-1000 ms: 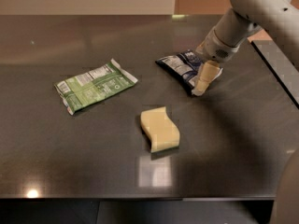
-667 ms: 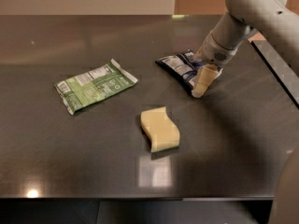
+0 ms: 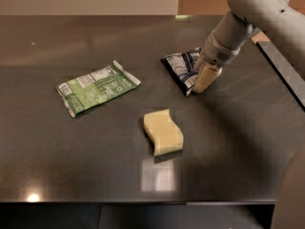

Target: Move blue chip bag near green jalapeno chip bag

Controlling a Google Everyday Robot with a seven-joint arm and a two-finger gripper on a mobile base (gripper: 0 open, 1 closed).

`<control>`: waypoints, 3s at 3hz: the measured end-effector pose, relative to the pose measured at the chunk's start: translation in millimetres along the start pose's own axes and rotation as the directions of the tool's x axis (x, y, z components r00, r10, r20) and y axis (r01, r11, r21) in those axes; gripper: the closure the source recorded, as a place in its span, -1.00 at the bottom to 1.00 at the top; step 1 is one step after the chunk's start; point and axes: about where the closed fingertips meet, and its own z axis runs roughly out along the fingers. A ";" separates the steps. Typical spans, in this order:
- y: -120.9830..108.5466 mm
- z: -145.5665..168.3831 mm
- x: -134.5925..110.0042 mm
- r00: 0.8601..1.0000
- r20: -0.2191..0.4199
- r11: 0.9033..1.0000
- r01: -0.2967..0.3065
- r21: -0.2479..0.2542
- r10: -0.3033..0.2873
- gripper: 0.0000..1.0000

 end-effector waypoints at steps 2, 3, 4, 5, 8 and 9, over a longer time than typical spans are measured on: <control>6.1 -19.2 -35.2 0.998 0.067 1.000 0.020 -0.007 -0.019 1.00; 18.3 -40.3 -82.9 0.986 0.161 0.998 0.056 -0.017 -0.052 1.00; 30.4 -59.1 -126.9 0.968 0.238 0.996 0.088 -0.029 -0.078 1.00; 45.4 -65.8 -169.2 0.946 0.304 0.992 0.122 -0.026 -0.109 0.57; 54.5 -59.8 -193.4 0.931 0.342 0.988 0.149 -0.028 -0.131 -0.86; 54.9 -58.5 -194.4 0.930 0.342 0.988 0.151 -0.030 -0.131 -1.00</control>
Offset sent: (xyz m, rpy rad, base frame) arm -0.0189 0.0697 0.0761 0.1617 -0.0293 0.0766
